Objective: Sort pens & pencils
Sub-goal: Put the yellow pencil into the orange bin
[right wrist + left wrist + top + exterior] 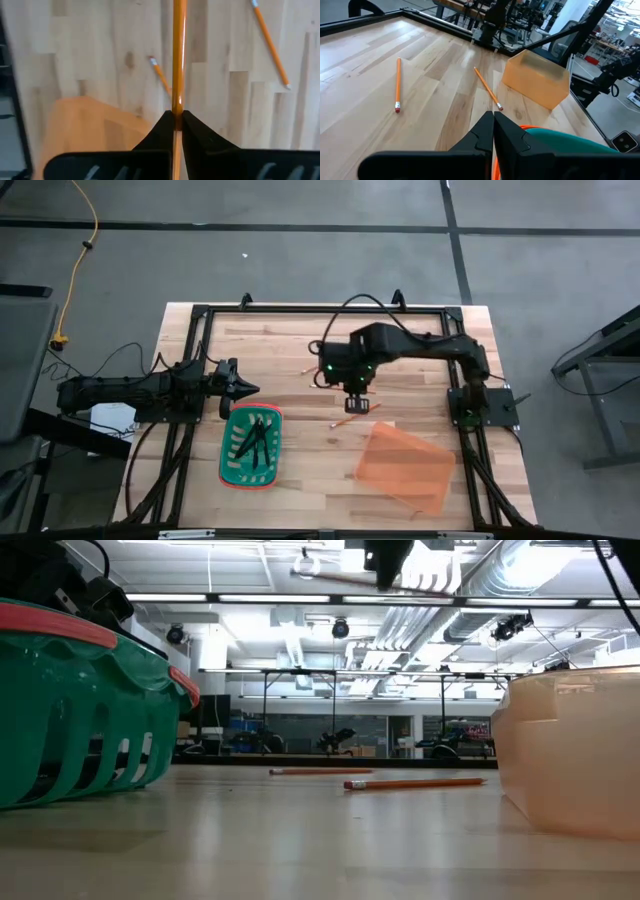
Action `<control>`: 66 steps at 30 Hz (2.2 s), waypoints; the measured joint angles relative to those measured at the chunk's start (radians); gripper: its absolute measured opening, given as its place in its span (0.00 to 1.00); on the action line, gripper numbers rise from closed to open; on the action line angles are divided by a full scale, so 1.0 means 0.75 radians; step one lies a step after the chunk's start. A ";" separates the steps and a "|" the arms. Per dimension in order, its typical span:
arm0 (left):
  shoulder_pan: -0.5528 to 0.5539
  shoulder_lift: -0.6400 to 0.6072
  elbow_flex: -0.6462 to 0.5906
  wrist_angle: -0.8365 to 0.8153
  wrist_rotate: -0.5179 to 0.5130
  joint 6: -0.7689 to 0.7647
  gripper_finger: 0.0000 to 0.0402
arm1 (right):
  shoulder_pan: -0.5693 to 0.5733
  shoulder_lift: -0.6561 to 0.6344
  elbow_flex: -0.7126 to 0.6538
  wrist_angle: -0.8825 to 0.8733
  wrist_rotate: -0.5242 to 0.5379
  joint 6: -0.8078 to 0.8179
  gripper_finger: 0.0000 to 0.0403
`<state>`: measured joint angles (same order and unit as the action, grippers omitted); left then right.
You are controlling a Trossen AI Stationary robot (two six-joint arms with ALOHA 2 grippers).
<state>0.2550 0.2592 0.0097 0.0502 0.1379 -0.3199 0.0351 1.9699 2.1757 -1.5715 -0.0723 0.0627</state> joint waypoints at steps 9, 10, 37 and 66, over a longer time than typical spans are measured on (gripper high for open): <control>0.000 0.000 0.000 0.000 0.000 0.000 0.00 | 0.206 -0.106 -0.001 0.000 0.001 0.144 0.00; 0.000 0.000 0.000 0.000 0.000 0.000 0.00 | 0.230 -0.115 -0.001 0.000 0.011 0.158 0.00; 0.000 0.000 0.000 0.000 0.000 0.000 0.00 | 0.714 -0.133 -0.535 0.076 0.099 1.179 0.00; 0.000 0.001 0.000 0.000 0.000 0.000 0.00 | 0.841 -0.133 -1.201 0.580 -0.045 1.463 0.04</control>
<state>0.2550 0.2596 0.0097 0.0502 0.1379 -0.3199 0.6659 1.8698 1.2749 -1.1364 -0.1062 1.1602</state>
